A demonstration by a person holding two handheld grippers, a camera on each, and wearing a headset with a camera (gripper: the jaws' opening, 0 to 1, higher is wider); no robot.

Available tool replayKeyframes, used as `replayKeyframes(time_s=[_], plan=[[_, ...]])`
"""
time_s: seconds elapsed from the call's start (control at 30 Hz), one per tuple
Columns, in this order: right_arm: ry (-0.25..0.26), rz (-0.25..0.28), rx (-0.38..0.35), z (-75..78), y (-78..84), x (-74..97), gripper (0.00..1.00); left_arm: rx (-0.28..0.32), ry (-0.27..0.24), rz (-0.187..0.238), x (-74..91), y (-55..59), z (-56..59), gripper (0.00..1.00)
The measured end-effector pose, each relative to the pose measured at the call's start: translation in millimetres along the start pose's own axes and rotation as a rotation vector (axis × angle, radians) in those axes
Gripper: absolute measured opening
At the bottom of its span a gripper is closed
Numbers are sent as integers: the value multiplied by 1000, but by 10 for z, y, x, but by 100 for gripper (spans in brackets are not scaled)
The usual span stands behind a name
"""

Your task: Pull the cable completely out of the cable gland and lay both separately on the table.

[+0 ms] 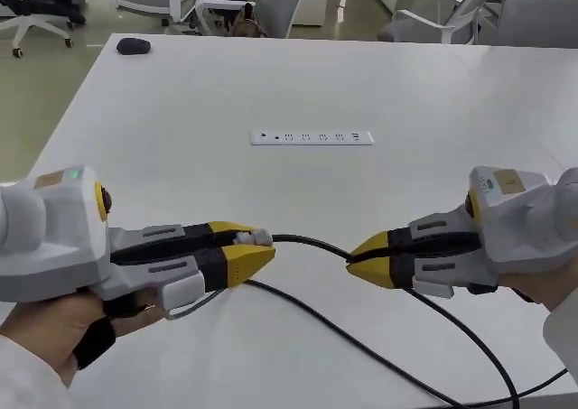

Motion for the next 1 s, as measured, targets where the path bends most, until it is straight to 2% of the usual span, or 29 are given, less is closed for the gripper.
replayKeyframes(time_s=[0.13,0.23,0.33,0.5,0.63,0.73,0.83,1.0], plan=[[5,-7,-3,17,-15,36,3,0,-10,4,-14,-2,1,17],[20,-2,1,18,-122,77,4,-2,-16,15,-8,-30,-9,17],[12,38,41,-20,-339,78,6,0,-21,18,-14,-44,-9,17],[-7,51,130,-66,-655,7,12,-9,-19,-4,-65,-15,24,17],[-46,59,176,-122,-809,-107,11,-20,-12,-13,-88,-8,54,17],[-69,51,183,-124,-801,-191,11,-30,-5,-17,-96,-20,77,17],[-79,21,182,-101,-714,-265,10,-38,0,-21,-99,-25,95,17],[-97,19,182,-138,-693,-308,6,-40,2,-32,-98,-2,101,17]])
Point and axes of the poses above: the centre of the closed fingertips' face, and the gripper's own axes: x roughly backward along the fingers, z roughly to its right, y roughly out of its underside, the point moved 1 cm from there along x, roughly backward along the fingers, and after that the axes turned 10 degrees about -y, right-handed, at the moved point
